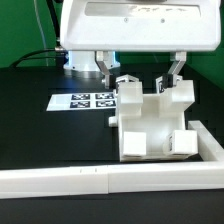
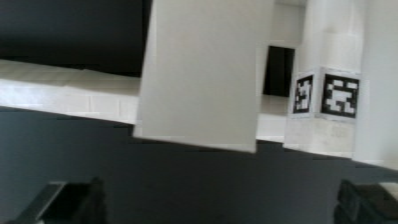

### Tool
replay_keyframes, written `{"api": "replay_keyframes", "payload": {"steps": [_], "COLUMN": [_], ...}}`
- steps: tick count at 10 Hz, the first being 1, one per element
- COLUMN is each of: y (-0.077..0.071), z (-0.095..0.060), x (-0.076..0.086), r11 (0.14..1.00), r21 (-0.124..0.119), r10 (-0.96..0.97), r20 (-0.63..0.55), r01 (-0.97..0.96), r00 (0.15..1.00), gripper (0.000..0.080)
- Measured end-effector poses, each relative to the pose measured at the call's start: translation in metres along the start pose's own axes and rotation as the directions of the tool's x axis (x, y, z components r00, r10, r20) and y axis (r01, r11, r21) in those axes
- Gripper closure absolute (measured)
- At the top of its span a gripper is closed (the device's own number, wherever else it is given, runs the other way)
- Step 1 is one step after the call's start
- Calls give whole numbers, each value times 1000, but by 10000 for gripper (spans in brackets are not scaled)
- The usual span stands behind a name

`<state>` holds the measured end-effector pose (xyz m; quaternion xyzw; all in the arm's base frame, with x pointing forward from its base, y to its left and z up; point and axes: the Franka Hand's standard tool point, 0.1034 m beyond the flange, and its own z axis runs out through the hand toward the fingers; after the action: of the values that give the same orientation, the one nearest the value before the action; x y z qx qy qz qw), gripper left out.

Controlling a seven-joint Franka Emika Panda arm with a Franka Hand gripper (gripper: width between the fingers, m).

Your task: Assemble chair

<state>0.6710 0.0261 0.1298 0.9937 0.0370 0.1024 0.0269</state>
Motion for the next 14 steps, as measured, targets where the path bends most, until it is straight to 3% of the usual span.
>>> {"api": "replay_keyframes", "payload": {"steps": [4, 7, 11, 14], "y": [-11, -14, -26, -23], "z": [4, 6, 12, 9], "x": [6, -9, -18, -26], "r11": [999, 997, 996, 995], "r21": [1, 3, 1, 4], "r10": [51, 78, 93, 100], "r20": [-4, 8, 7, 9], "r01": [-51, -78, -93, -100], "r00": [999, 997, 996, 995], "gripper": [150, 150, 150, 150]}}
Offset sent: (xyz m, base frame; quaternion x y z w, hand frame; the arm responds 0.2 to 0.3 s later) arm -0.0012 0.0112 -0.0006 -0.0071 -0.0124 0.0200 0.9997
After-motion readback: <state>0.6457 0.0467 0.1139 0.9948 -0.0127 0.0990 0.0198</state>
